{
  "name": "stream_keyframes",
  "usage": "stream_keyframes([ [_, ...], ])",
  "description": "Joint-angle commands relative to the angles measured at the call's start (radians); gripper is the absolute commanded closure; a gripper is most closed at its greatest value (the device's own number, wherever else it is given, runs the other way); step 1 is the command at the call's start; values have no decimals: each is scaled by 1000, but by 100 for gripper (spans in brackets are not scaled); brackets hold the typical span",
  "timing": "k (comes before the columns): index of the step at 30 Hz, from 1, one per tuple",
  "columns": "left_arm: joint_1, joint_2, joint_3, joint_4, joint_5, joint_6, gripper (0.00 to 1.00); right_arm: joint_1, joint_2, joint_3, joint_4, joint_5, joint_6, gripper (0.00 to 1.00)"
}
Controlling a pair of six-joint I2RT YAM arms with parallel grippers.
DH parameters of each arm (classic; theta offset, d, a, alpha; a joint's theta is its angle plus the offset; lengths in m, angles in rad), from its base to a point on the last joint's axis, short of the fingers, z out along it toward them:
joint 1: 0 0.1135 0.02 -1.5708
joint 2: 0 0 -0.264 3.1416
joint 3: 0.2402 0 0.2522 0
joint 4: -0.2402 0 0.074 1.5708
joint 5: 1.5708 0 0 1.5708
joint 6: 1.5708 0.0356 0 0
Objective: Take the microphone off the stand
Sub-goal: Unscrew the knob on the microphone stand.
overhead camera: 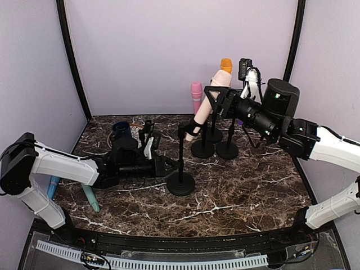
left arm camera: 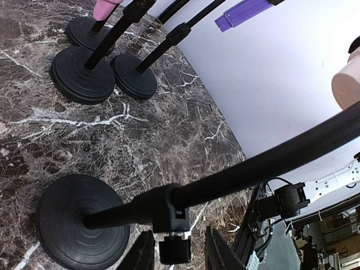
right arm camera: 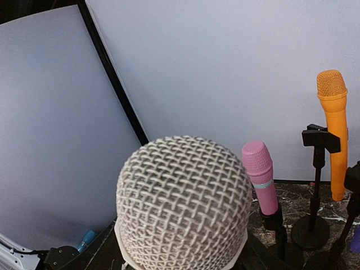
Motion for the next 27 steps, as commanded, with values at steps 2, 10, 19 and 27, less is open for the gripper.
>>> stream_keyframes([
  [2, -5, 20, 24, 46, 8, -24, 73, 8, -16, -5, 33, 11, 0, 36],
  [10, -5, 18, 9, 44, 9, -60, 89, 7, -12, -5, 27, 9, 1, 36],
  [19, -5, 22, -38, 108, 43, -169, 98, 8, -14, -7, 17, 18, 7, 36],
  [27, -5, 55, -52, 155, 88, -320, 100, 8, -12, -5, 1, 30, 11, 36],
])
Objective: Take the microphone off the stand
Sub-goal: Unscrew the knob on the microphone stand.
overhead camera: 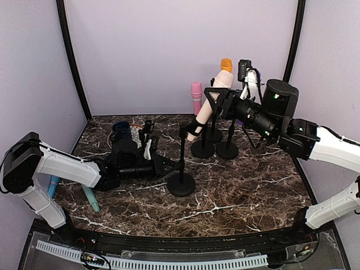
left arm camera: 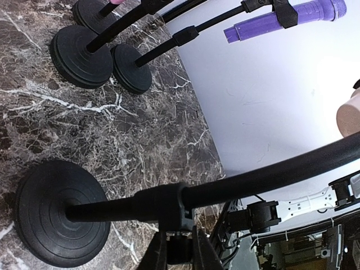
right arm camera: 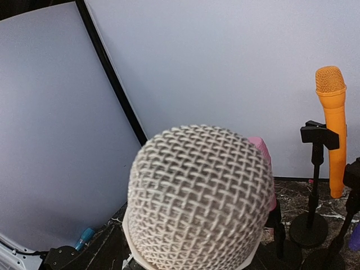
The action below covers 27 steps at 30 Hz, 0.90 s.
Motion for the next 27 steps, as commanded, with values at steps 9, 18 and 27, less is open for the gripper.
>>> stream_keyframes([
  [9, -5, 68, -76, 158, 99, -223, 100, 7, -14, -3, 4, 33, 13, 36],
  [18, -4, 157, -127, 354, 130, -323, 100, 7, -19, -3, -6, 45, 14, 36],
  [27, -3, 57, -85, 103, 53, -141, 89, 8, -32, -6, -11, 58, 13, 36],
])
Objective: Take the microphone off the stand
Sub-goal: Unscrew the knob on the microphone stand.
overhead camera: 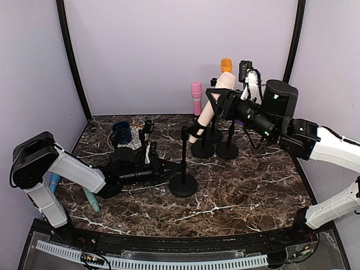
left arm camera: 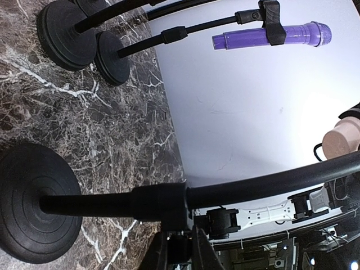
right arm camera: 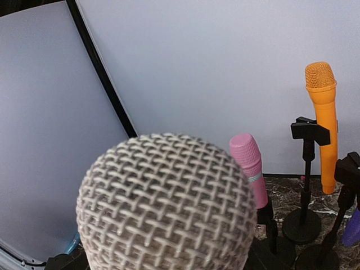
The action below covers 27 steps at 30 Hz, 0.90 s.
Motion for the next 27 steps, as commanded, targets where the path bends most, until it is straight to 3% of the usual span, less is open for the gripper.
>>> stream_keyframes([
  [1, -9, -83, 13, -290, -31, 171, 86, 8, -31, -8, 11, 21, 9, 36],
  [6, -10, -218, 71, -574, -166, 387, 56, 8, -34, -9, 11, 23, 8, 36],
  [10, -12, -280, 92, -662, -228, 599, 45, 7, -35, -11, 11, 25, 5, 36],
  [16, -61, -346, 78, -662, -306, 967, 40, 8, -42, -14, 9, 31, 3, 36],
  [27, -249, -396, -1, -481, -663, 1526, 36, 8, -33, -4, 7, 36, 3, 36],
])
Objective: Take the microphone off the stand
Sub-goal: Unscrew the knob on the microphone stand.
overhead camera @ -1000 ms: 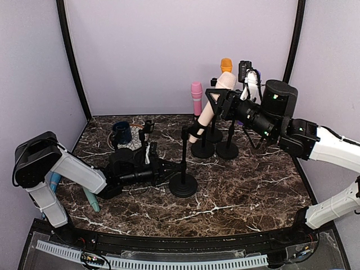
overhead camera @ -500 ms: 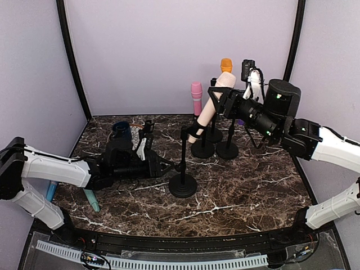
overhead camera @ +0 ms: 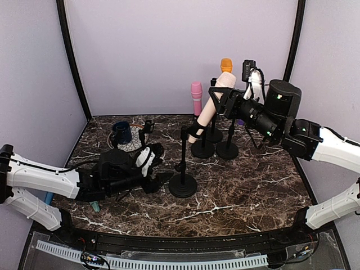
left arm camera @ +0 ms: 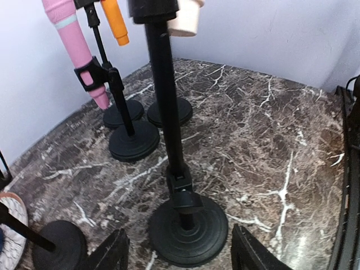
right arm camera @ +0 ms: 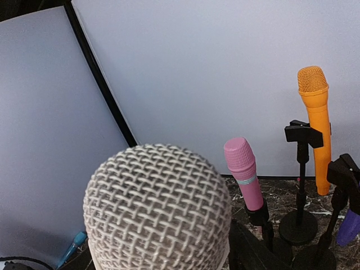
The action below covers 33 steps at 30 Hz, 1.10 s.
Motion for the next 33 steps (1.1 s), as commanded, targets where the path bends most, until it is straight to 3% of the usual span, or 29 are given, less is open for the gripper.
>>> stream_keyframes([
  [1, -66, 9, -10, 100, -198, 313, 35, 8, -11, 4, 7, 17, 4, 36],
  [17, -127, 231, 122, 181, -338, 546, 34, 7, -14, 7, 2, 29, 4, 36],
  [22, -129, 265, 146, 171, -329, 563, 42, 6, -14, 7, 2, 32, 5, 36],
  [29, -129, 304, 167, 136, -320, 561, 45, 6, -14, 5, 5, 34, 4, 36],
  [33, -129, 337, 169, 170, -360, 567, 54, 7, -10, 10, 3, 31, 4, 36],
])
